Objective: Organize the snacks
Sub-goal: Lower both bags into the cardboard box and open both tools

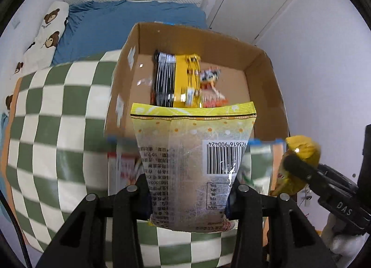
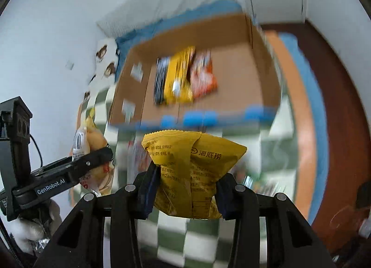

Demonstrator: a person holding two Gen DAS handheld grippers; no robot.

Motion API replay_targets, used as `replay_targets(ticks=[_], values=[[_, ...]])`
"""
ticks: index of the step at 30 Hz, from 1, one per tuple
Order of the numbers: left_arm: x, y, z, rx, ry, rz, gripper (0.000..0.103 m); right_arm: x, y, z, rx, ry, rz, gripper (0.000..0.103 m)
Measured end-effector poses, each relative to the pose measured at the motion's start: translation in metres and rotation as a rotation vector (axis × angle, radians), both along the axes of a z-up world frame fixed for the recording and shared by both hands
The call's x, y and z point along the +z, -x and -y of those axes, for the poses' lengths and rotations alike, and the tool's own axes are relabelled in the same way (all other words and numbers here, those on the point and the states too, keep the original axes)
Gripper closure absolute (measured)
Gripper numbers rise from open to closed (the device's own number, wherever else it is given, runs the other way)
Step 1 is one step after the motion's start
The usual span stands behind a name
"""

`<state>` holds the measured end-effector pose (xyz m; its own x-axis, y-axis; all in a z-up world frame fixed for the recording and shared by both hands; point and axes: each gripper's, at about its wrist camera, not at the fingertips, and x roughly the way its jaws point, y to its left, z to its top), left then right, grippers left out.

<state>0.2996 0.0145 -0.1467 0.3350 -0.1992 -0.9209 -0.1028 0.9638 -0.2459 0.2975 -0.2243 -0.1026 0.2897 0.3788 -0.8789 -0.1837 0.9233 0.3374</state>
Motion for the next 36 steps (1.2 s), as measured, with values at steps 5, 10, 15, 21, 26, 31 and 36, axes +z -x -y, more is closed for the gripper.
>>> replay_targets(ticks=[5, 10, 15, 21, 26, 31, 36], values=[[-0.005, -0.063, -0.012, -0.002, -0.043, -0.045, 0.063, 0.003, -0.069, -0.012, 0.003, 0.058, 0.014, 0.059], [-0.024, -0.125, -0.030, 0.016, -0.109, -0.116, 0.063, -0.015, -0.139, -0.028, -0.003, 0.138, -0.014, 0.059], [-0.048, -0.166, -0.044, 0.027, -0.162, -0.172, 0.063, -0.045, -0.190, -0.039, -0.009, 0.213, -0.048, 0.059], [-0.072, -0.196, -0.053, 0.027, -0.183, -0.221, 0.063, -0.077, -0.232, -0.045, -0.019, 0.256, -0.100, 0.059], [-0.085, -0.208, -0.057, 0.020, -0.190, -0.242, 0.063, -0.094, -0.248, -0.046, -0.029, 0.271, -0.119, 0.059], [-0.094, -0.215, -0.058, 0.014, -0.202, -0.252, 0.060, -0.108, -0.264, -0.048, -0.029, 0.268, -0.125, 0.058], [-0.089, -0.218, -0.060, 0.029, -0.146, -0.215, 0.016, -0.116, -0.270, -0.048, -0.036, 0.275, -0.157, 0.024]])
